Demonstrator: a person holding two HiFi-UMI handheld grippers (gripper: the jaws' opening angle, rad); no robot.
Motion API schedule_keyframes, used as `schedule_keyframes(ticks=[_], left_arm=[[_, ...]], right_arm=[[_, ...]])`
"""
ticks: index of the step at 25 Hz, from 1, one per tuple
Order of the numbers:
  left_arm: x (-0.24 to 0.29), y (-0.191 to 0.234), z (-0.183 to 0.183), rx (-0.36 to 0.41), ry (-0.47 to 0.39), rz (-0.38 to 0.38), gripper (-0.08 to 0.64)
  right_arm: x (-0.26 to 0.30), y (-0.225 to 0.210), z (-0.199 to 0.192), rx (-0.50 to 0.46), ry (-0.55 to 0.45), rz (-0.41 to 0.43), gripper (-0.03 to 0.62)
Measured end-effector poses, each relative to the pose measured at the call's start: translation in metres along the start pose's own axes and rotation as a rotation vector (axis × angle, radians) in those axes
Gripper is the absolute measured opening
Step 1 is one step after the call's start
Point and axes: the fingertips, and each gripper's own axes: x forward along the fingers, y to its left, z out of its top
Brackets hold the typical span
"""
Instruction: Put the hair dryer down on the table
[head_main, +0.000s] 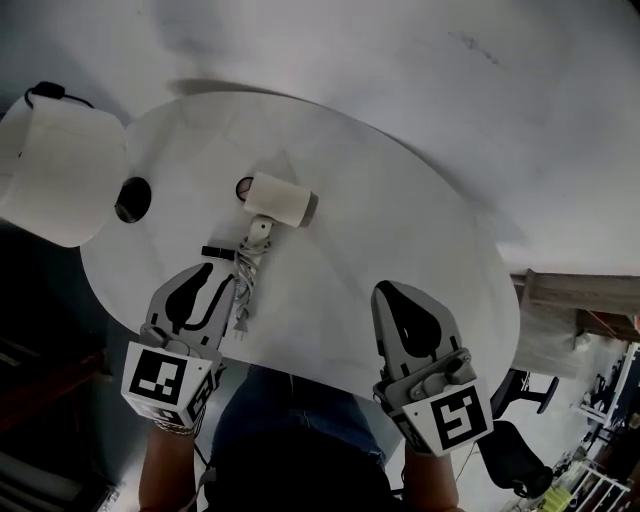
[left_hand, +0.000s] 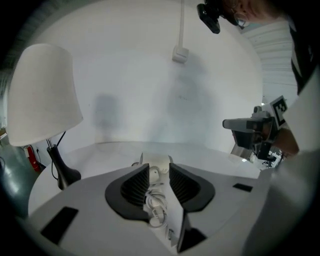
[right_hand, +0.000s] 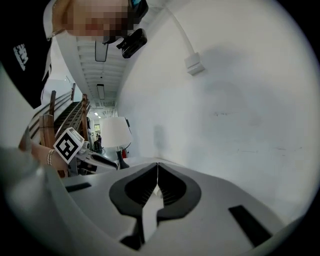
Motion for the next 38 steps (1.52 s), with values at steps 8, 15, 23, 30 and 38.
schedule_keyframes(ticks=[8,15,23,30,38], left_arm=[[-0.037,-0.004,0.039,0.022,-0.119,-0.04,0.109],[-0.069,-0.005,0.068,0.023,-0.216,-0.081,0.089],[-0.099,-0.006,0.092,0.042,-0.293,-0.115,0.072],[-0.121,-0.005,0.106,0.048,-0.329,-0.14,0.049],[-0.139,0.007,0.12,0.066,-0.373,-0.135,0.034]], right_arm=[[-0.015,0.028,0.033,-0.06,-0.061,-0.008,0.018],[-0.027,0.048,0.057,-0.098,-0.111,-0.035,0.017],[-0.041,0.061,0.075,-0.123,-0.165,-0.079,0.018],[-0.051,0.064,0.094,-0.154,-0.192,-0.117,0.017],[-0.058,0.067,0.105,-0.172,-0.21,-0.146,0.018]])
